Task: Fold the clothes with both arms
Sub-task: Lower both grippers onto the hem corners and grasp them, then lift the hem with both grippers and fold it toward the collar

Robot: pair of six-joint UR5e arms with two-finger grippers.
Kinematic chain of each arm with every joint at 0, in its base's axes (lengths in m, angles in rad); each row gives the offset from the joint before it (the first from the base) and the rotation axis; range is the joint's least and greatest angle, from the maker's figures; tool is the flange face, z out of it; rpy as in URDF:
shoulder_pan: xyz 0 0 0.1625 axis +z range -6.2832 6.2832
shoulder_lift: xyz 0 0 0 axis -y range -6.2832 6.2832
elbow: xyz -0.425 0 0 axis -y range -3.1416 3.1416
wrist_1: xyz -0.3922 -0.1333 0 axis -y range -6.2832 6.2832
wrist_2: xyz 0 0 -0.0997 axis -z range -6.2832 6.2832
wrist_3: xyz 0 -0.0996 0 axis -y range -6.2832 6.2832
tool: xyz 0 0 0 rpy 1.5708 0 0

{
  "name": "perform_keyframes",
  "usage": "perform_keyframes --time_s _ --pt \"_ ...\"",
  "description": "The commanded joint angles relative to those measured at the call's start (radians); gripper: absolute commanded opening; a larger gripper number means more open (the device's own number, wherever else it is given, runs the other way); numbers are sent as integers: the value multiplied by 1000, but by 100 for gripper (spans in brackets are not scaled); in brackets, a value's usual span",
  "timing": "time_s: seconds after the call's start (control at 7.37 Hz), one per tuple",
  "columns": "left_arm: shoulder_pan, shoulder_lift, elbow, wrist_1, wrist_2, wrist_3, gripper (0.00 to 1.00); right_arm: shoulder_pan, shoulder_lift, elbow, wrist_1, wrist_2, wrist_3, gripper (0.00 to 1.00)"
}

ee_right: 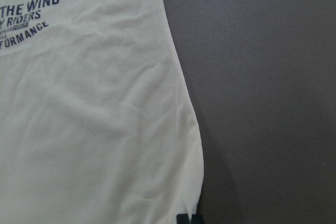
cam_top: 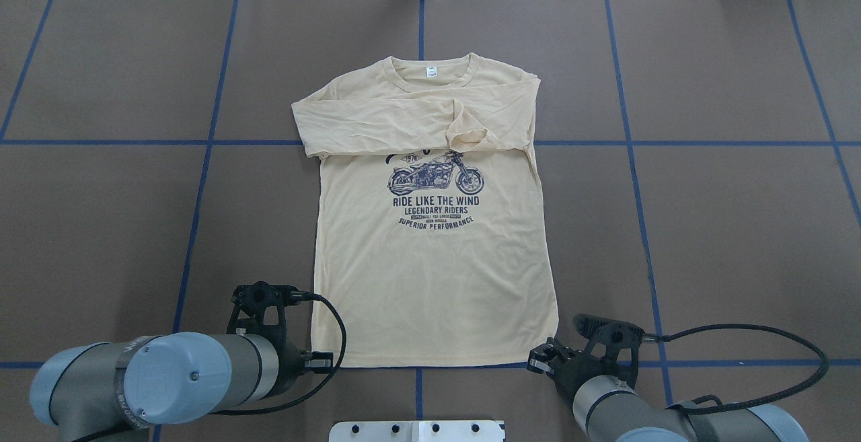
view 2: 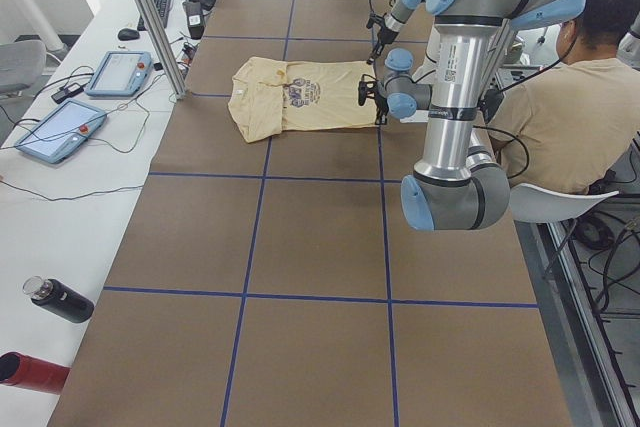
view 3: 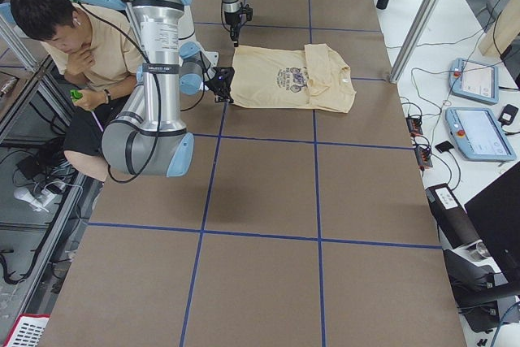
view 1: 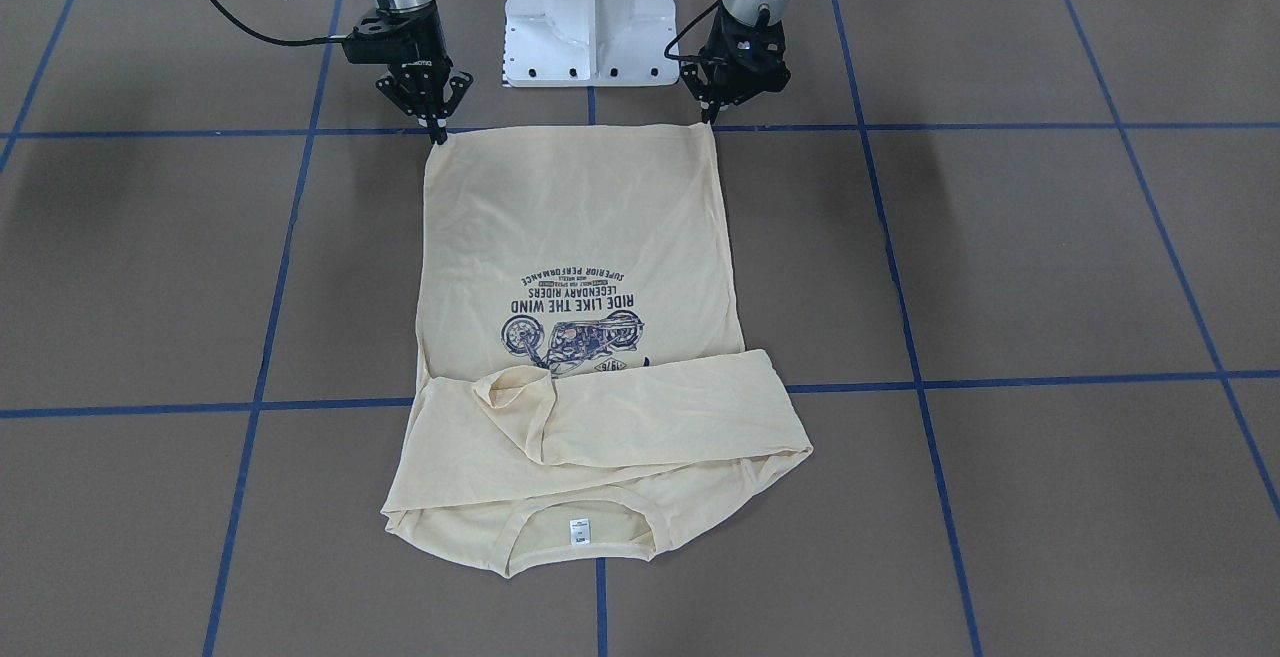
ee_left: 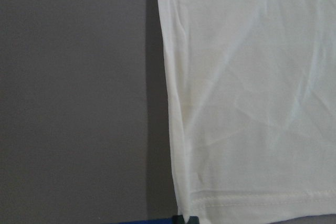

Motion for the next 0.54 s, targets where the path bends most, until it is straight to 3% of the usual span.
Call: perform_keyframes --time_s 0.0,0.27,0.41 --pt "-6 11 -95 9 -16 9 0 24 -31 115 -2 15 -7 0" --pt "-3 17 -333 228 -115 13 0 6 -180 340 -14 163 -10 0" --pt "26 15 -464 350 -146 14 0 -43 -205 441 -63 172 -10 0"
